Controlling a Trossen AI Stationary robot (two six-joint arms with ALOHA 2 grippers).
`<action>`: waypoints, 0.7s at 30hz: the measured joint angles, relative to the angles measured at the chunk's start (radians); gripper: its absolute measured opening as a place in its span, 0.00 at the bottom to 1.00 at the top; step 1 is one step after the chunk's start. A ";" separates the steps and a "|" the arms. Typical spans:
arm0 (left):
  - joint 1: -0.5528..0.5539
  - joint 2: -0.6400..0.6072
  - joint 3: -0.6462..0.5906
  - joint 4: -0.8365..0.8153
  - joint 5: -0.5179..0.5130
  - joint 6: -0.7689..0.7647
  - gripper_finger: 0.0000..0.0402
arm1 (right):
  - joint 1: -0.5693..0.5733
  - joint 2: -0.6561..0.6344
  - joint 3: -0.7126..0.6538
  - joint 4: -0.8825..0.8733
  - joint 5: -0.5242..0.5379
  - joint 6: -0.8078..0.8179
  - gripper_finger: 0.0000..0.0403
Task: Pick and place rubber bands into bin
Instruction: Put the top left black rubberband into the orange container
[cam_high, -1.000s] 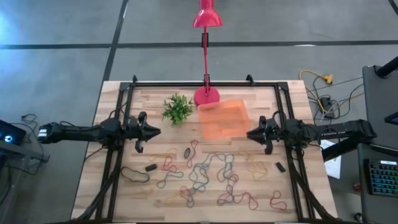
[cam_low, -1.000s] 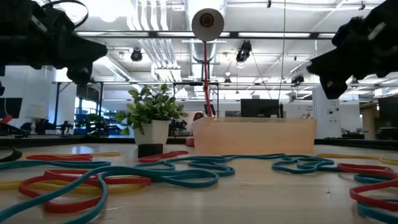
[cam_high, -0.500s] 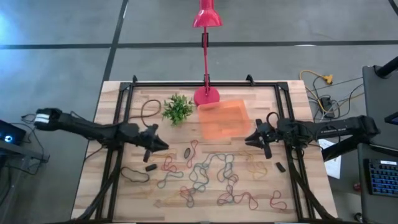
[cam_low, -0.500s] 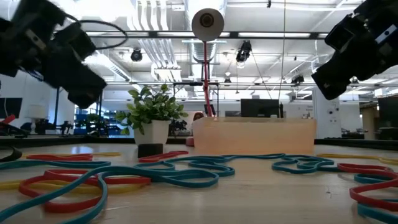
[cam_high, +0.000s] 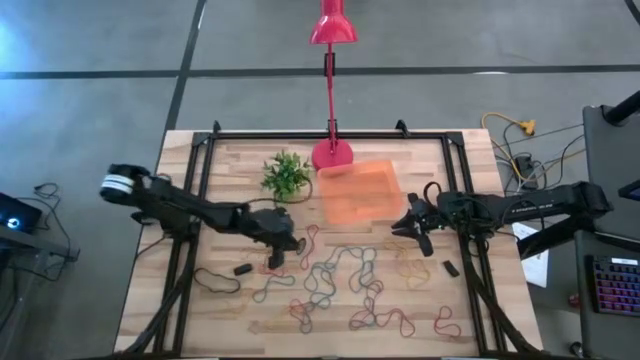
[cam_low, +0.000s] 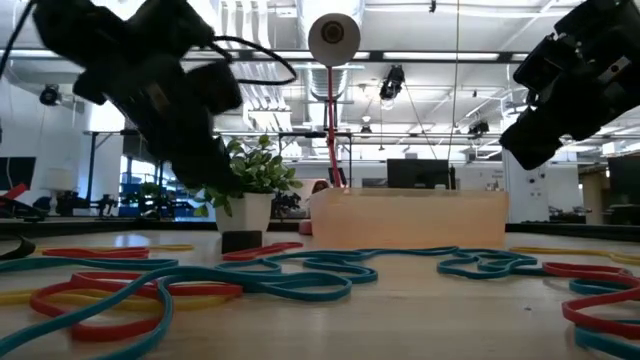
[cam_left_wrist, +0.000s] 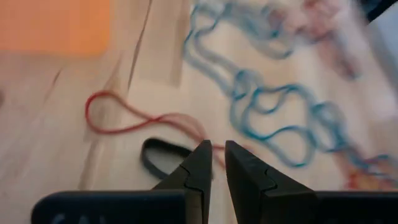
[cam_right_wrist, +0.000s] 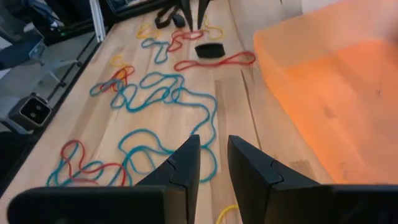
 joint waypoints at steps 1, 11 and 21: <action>-0.008 0.027 0.035 -0.058 -0.027 0.000 0.07 | 0.000 0.004 0.000 -0.008 -0.001 -0.003 0.18; -0.062 0.089 0.252 -0.305 -0.102 0.001 0.07 | 0.000 0.012 -0.003 -0.021 -0.002 -0.018 0.18; -0.069 0.054 0.249 -0.427 -0.160 -0.057 0.07 | 0.000 0.024 -0.007 -0.037 -0.006 0.066 0.18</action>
